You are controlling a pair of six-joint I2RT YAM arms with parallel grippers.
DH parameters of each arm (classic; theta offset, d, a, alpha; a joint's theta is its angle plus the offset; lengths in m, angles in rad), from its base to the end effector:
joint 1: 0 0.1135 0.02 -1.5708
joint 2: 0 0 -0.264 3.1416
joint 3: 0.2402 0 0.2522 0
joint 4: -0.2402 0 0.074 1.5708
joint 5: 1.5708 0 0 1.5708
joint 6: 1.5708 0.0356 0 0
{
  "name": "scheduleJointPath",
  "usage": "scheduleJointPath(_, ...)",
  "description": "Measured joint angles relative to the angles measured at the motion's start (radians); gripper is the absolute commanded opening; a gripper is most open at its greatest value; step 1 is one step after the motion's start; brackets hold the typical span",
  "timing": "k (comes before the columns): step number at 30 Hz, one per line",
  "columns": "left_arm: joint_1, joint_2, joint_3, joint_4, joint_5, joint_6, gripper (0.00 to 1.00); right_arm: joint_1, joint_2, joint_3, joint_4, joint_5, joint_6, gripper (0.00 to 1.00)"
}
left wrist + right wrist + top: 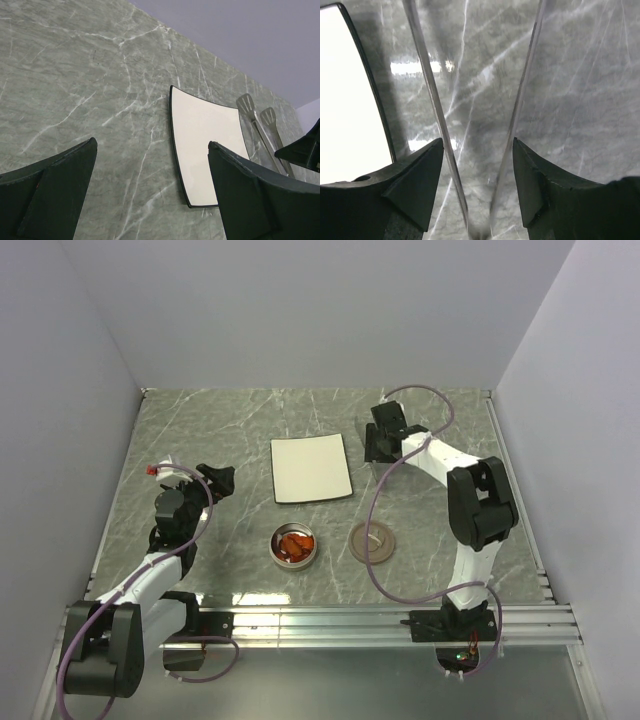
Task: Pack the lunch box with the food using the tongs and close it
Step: Put down the clamp
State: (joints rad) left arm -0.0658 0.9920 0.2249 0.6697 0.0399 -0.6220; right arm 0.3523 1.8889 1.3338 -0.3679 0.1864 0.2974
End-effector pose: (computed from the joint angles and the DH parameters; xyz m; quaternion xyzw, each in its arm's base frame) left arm 0.2021 -0.0147 0.1970 -0.1904 0.7158 -0.2404 0.6274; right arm 0.3853 0.1346 0.1992 0.0037 0.9443 0.0175 0.3285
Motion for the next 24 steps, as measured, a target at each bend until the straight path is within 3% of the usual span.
scheduleJointPath(13, 0.0, -0.029, 0.0, -0.001, 0.0, 0.0, 0.99, -0.008, 0.031, 0.007, 0.003, 0.003, -0.003, 0.68)
scheduleJointPath(24, 0.0, -0.051, 0.0, -0.005, 0.0, 0.0, 1.0, 0.028, -0.258, -0.263, 0.064, 0.001, 0.004, 0.7)
